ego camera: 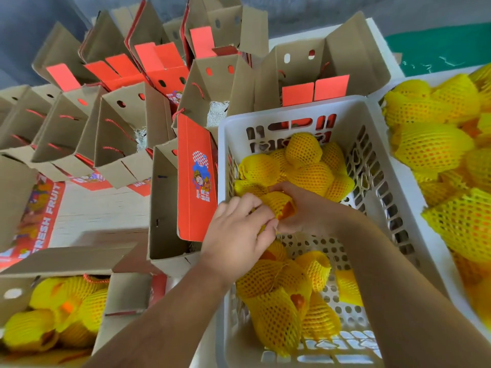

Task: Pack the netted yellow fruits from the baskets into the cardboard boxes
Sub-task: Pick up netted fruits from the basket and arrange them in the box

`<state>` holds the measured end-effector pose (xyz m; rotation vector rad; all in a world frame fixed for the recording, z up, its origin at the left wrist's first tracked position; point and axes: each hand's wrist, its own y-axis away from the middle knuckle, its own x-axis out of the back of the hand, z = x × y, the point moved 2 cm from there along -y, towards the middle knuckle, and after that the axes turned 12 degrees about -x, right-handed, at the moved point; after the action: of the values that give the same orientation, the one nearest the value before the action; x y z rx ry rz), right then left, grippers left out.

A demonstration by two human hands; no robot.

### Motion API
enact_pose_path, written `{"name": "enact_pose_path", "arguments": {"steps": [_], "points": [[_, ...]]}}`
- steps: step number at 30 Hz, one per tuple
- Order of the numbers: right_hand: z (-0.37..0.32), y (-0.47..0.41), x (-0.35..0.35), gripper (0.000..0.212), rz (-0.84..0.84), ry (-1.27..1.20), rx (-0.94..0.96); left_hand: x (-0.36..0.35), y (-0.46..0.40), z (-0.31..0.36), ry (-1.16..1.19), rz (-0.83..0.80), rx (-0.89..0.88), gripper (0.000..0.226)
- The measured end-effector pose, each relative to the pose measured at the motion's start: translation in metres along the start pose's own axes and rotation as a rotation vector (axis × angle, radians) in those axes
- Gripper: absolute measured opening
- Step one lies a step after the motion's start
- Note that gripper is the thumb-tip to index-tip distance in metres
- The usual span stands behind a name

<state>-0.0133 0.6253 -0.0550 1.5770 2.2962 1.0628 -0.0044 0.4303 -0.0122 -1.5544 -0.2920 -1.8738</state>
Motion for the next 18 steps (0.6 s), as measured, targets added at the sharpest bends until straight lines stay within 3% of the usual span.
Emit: {"name": "enact_pose_path", "arguments": {"steps": [1,5,8,10,11,13,14,15,16,18], "points": [[-0.001,0.001,0.001,0.074,-0.017,0.007,0.007,0.000,0.001,-0.002,0.030,-0.008,0.017,0.028],[-0.008,0.014,0.008,0.086,-0.249,-0.207,0.034,-0.001,-0.003,-0.005,-0.005,-0.162,0.044,0.090],[-0.007,0.020,0.007,0.098,-0.445,-0.327,-0.013,0.000,-0.005,-0.006,-0.016,-0.183,0.053,0.091],[-0.004,0.020,0.016,0.084,-0.418,-0.404,-0.032,0.001,-0.003,-0.006,0.005,-0.148,0.080,0.085],[-0.002,0.017,0.024,0.068,-0.287,-0.421,-0.005,0.001,-0.002,-0.006,0.007,-0.132,0.088,0.084],[0.006,0.009,0.044,0.039,0.257,-0.279,0.000,-0.001,-0.002,-0.007,0.016,-0.100,0.095,0.081],[0.013,0.004,0.051,0.038,0.560,-0.126,-0.061,-0.001,-0.002,-0.007,0.030,-0.089,0.097,0.080],[0.019,-0.002,0.052,0.045,0.755,0.037,-0.144,-0.001,-0.002,-0.007,0.045,-0.082,0.102,0.079],[0.025,-0.008,0.046,0.054,0.820,0.129,-0.199,-0.001,-0.002,-0.006,0.054,-0.075,0.109,0.079],[0.036,-0.021,0.032,0.066,0.779,0.089,-0.205,-0.001,-0.001,-0.006,0.040,-0.070,0.123,0.080]]}}
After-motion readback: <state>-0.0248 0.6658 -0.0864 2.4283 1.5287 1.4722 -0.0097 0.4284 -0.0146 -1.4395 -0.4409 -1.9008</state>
